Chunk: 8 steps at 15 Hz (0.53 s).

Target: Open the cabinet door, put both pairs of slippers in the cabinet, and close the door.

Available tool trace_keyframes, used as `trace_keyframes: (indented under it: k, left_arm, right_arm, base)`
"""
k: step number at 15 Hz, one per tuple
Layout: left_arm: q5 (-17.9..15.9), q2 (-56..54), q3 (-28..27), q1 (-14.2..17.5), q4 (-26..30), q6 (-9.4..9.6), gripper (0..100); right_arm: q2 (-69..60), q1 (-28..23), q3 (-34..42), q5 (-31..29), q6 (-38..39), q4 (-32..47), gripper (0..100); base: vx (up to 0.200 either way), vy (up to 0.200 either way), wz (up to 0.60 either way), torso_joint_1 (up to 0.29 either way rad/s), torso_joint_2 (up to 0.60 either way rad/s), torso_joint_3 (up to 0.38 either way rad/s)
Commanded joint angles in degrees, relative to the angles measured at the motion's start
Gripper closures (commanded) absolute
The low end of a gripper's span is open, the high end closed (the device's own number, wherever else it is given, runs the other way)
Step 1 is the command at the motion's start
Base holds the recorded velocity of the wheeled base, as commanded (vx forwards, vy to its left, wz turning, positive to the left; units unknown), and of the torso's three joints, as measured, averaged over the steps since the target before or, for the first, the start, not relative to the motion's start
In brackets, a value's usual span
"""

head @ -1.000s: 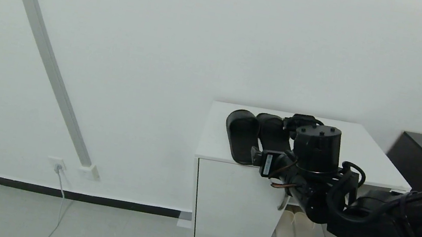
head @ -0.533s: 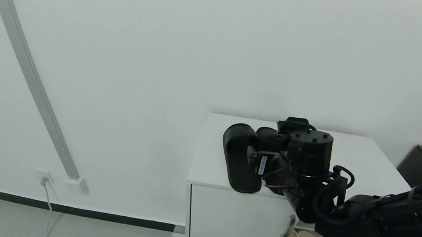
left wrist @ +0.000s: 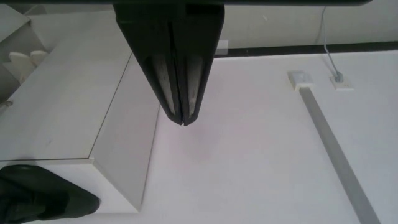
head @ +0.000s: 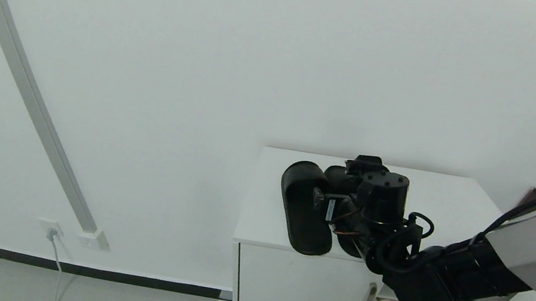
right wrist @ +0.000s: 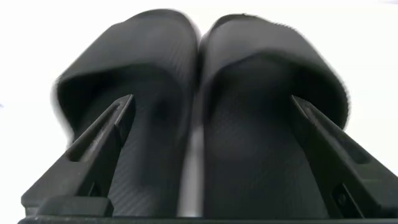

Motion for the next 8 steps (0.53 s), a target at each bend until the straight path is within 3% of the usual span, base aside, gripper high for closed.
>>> trace_keyframes:
  k: [1, 8]
  left_arm:
    - [0.0, 0.1, 0.0, 0.0, 0.0, -0.02, 100]
    - [0.0, 0.1, 0.0, 0.0, 0.0, -0.02, 100]
  right_arm:
    - [3.3, -0.8, -2.6, 0.2, -0.6, -0.2, 0]
    - [9.2, -2.3, -11.4, 2.3, -3.0, -0.1, 0]
  base:
    - [0.000, 0.000, 0.00, 0.000, 0.00, 0.000]
    - [0.000, 0.000, 0.00, 0.000, 0.00, 0.000]
